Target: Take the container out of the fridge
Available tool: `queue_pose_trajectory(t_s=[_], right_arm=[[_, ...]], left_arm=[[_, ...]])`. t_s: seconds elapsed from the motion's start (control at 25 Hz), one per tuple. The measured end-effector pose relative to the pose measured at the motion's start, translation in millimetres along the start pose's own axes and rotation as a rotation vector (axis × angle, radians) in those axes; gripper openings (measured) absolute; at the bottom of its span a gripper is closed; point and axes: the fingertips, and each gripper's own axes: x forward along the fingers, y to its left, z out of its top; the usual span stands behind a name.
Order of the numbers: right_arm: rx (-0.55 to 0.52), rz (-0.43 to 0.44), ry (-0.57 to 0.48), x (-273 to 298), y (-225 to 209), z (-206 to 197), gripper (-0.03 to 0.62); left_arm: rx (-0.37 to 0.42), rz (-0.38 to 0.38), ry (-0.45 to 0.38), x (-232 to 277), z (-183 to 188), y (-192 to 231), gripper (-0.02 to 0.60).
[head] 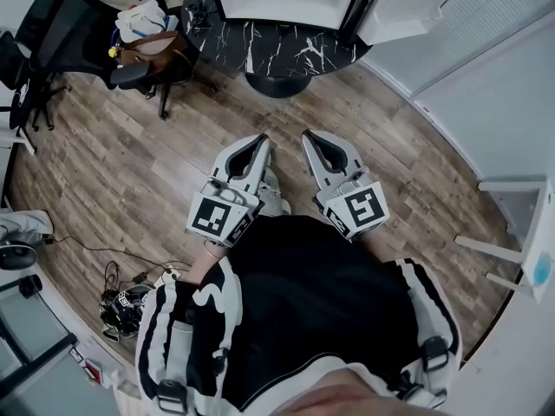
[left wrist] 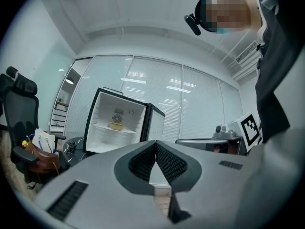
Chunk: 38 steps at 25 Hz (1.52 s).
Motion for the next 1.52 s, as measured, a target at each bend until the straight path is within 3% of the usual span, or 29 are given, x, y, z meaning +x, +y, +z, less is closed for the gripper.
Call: queue_pose_trajectory(t_s=[1.52], right_arm=[[0.003,-0.042,0.007,80.3,-71.0,12.0,0.012]], left_arm=[[0.001,-0.035,0.000,84.4,10.2,74.5,0.009]])
